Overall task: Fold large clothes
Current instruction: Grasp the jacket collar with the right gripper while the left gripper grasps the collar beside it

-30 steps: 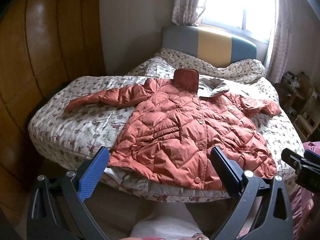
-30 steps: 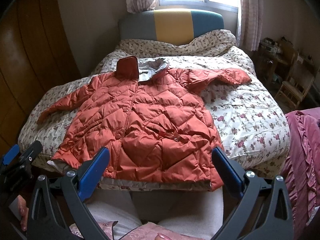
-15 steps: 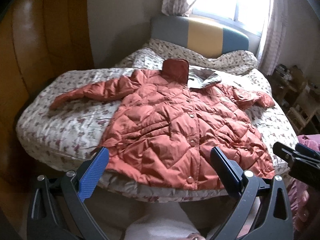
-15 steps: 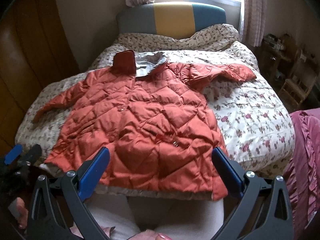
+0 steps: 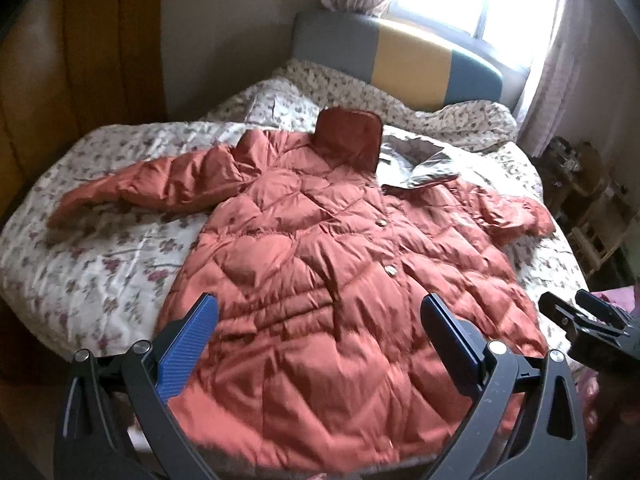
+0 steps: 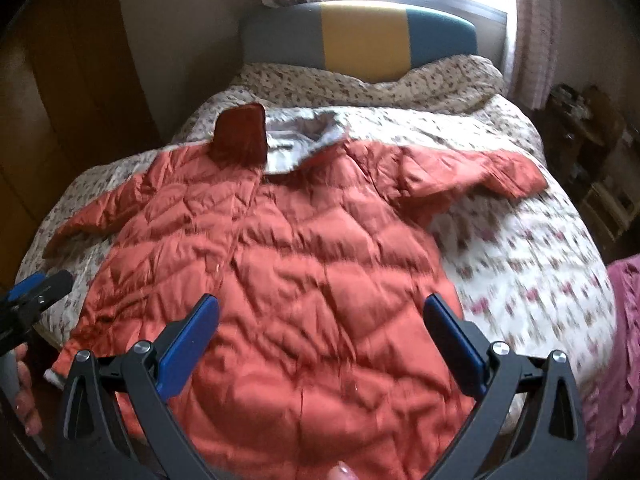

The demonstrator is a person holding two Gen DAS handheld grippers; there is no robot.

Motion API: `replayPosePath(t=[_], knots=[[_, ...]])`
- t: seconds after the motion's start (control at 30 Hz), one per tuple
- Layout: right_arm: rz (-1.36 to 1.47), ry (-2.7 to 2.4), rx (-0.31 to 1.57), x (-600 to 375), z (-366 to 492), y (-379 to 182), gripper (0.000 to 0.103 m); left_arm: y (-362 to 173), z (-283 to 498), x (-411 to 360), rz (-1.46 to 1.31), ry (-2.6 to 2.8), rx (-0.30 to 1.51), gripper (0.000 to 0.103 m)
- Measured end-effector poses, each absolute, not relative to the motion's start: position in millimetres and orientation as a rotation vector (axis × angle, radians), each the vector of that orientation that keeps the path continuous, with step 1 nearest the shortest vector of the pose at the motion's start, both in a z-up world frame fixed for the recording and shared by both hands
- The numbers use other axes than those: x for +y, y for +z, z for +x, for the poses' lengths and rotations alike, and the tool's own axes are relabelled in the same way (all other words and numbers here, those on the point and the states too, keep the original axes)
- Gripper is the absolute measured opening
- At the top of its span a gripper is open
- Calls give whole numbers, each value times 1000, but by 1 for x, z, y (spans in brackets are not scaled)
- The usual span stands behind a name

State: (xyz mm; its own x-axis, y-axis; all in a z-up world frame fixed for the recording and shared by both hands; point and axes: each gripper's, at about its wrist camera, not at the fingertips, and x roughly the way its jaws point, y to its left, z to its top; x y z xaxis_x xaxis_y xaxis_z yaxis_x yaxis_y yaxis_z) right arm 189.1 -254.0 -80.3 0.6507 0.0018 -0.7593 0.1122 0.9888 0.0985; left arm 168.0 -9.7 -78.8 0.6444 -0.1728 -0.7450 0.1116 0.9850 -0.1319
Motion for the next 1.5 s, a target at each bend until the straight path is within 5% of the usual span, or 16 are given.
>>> replayPosePath(t=[0.83,1.07,1.2,1.27,1.37,1.5], knots=[[208,-15,808,-336,450,-115,101,-91,506,-59,-319,-196,880,100],[262,-2,876,-345,496,-138,86,-126,578,-90,-310,-142,1040,100],[298,24,909,-346,509,-150,69,-142,592,-101,-236,-146,1064,78],[314,33,918,-348,509,-154,52,-146,591,-102,-207,-144,1056,68],[320,22,924,-352,506,-159,29,-149,586,-97,-183,-155,1063,40],[327,20,909,-358,495,-159,20,-147,570,-85,-175,-191,1041,16]])
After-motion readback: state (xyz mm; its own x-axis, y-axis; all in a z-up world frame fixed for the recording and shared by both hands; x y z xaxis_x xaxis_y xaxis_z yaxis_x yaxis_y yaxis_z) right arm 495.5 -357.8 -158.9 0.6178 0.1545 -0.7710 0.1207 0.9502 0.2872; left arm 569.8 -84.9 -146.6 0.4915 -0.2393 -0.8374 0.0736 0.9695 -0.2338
